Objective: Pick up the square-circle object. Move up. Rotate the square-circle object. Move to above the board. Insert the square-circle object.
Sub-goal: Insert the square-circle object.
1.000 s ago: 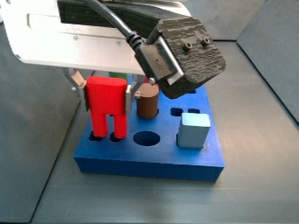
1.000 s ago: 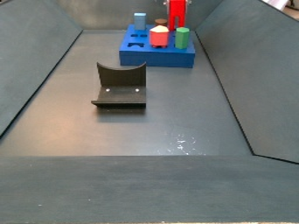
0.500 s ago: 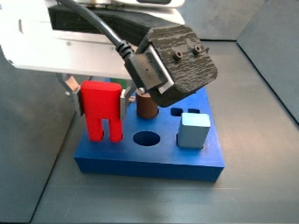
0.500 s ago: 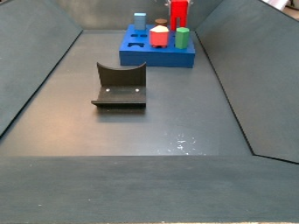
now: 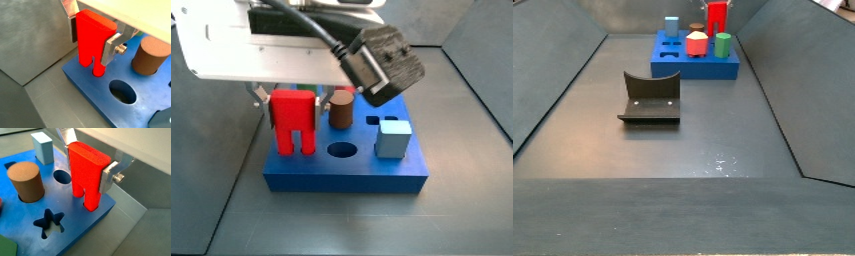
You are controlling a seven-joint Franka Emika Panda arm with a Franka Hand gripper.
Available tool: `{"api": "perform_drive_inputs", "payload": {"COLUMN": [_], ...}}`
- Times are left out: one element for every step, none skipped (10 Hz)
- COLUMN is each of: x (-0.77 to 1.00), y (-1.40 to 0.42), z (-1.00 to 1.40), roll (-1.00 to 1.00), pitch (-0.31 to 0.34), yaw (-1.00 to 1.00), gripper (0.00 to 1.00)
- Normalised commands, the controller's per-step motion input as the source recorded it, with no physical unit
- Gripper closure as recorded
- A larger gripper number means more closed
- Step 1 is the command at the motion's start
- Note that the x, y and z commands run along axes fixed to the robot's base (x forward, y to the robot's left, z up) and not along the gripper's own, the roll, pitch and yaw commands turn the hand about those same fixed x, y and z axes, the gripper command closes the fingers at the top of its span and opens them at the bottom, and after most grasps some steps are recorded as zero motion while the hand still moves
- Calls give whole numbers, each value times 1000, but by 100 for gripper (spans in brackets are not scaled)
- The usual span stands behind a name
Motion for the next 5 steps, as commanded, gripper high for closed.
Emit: {"api": "perform_drive_inputs", "payload": {"x": [66, 17, 0, 0, 0], "y": [-220, -223, -166, -100, -80], "z": [0, -94, -257, -171, -609], "roll": [500, 147, 169, 19, 133], "pitch": [-44, -7, -50, -63, -130], "yaw": [300, 0, 0, 0, 14], "gripper": [100, 100, 100, 100, 100]}}
